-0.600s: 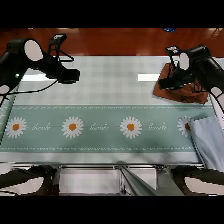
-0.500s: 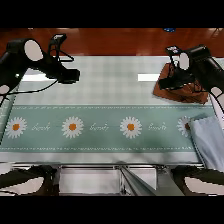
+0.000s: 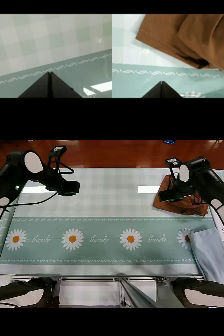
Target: Fold the shirts.
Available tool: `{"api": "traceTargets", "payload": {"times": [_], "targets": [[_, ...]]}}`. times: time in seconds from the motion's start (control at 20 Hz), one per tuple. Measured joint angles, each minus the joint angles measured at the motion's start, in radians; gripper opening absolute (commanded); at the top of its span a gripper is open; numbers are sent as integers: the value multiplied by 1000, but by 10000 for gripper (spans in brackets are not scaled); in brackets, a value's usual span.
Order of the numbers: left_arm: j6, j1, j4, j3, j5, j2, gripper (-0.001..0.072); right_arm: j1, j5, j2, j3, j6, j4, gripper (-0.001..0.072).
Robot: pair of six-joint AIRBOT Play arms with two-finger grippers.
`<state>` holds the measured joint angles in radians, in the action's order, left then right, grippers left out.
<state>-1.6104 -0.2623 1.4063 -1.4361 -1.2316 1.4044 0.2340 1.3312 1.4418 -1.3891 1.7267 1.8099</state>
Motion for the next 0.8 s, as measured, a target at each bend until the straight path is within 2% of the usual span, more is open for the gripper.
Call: {"api": "traceTargets", "payload": {"times": [0.35,0.4,0.45,0.5,0.55,0.7,0.8], "targets": [[0,0,0,0,38,9,22,0,-19,0,0,0,0,40],[2,2,5,0,68,12,104,0,-39,0,0,1,0,42],[3,4,20,0,88,15,314,0,-72,0,0,2,0,107],[3,7,44,0,110,21,510,0,-106,0,0,2,0,344],[3,12,79,0,124,26,508,0,-153,0,0,4,8,417],[48,53,187,1,80,42,508,-8,-284,0,-2,44,101,416],[68,116,213,24,37,34,508,-39,-335,-1,-11,108,204,415]]}}
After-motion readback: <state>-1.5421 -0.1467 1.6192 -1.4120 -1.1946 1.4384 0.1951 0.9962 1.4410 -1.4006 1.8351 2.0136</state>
